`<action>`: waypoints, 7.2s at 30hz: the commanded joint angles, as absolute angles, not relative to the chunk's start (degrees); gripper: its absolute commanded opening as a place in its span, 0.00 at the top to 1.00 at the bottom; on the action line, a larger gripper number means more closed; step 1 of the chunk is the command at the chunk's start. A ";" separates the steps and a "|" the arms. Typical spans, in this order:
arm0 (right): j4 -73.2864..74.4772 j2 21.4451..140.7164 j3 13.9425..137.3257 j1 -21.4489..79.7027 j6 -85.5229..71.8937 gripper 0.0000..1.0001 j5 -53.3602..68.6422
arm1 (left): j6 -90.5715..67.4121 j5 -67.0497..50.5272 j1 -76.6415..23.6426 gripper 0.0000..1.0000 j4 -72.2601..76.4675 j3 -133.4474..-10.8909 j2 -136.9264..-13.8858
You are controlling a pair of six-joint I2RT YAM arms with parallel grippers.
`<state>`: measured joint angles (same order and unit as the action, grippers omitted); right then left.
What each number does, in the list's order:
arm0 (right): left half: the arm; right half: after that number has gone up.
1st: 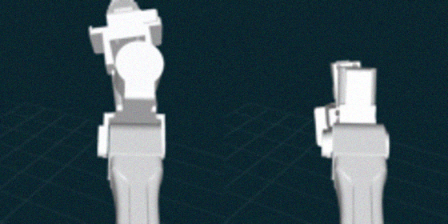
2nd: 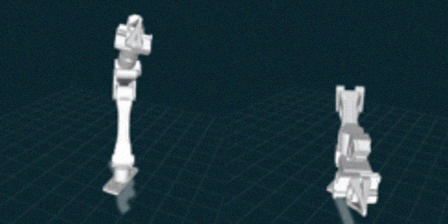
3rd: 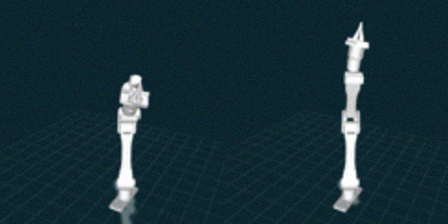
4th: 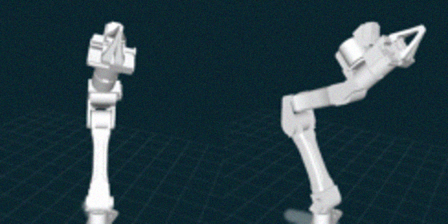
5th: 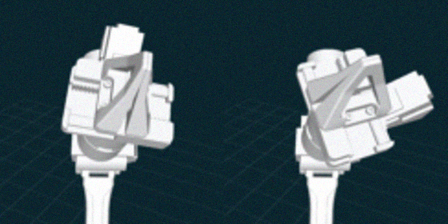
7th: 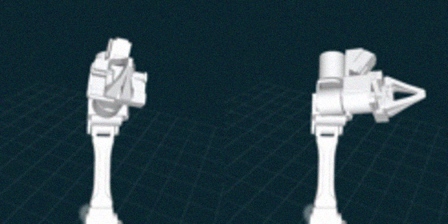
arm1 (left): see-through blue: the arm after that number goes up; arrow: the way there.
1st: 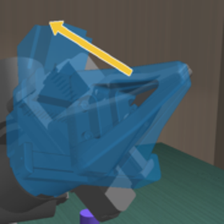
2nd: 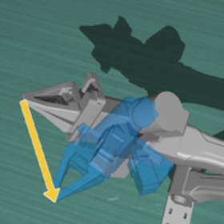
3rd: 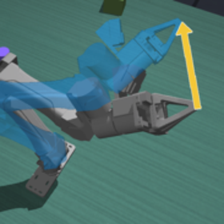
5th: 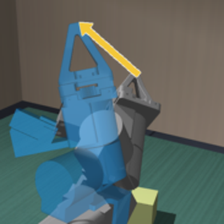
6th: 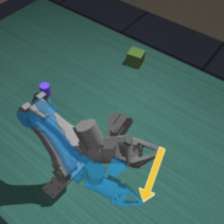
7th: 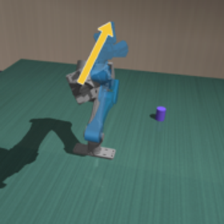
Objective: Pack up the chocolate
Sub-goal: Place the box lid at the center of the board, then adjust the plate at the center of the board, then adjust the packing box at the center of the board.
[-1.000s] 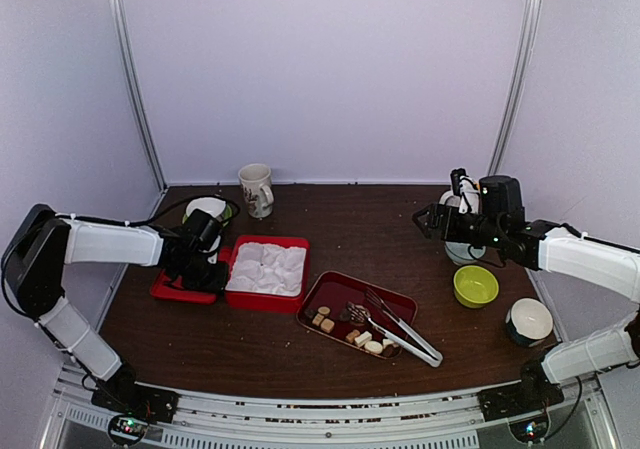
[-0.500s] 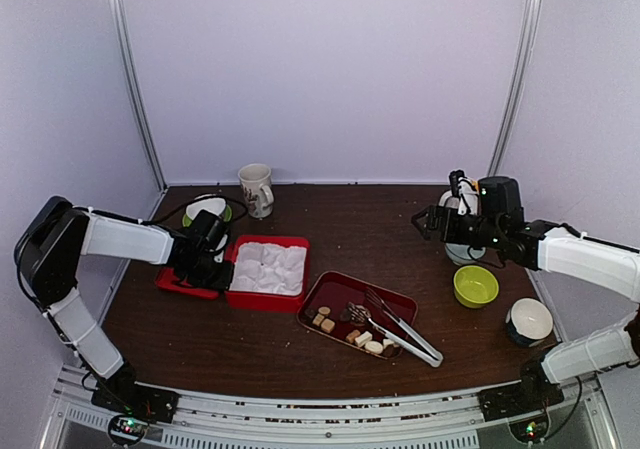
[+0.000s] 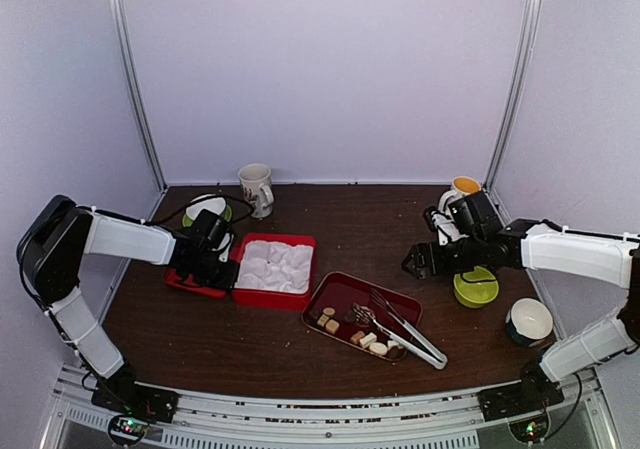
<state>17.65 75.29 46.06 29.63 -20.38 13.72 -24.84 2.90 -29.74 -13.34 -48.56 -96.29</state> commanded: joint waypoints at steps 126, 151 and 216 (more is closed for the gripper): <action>11.21 95.60 48.56 37.18 -46.30 0.93 -0.83 | -29.15 -1.56 -26.38 0.49 -14.11 -53.43 -89.10; 11.61 87.24 45.84 37.18 -39.62 0.62 -5.54 | -27.71 -7.20 -26.48 0.43 -11.86 -56.76 -96.55; 8.84 78.39 41.90 37.71 -33.23 0.56 -3.49 | -24.14 -6.08 -34.30 0.77 -21.01 -48.96 -87.55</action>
<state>9.63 79.09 42.57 37.52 -33.19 -3.84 -25.06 -7.27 -33.95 -18.20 -50.22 -89.76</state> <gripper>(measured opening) 0.443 0.237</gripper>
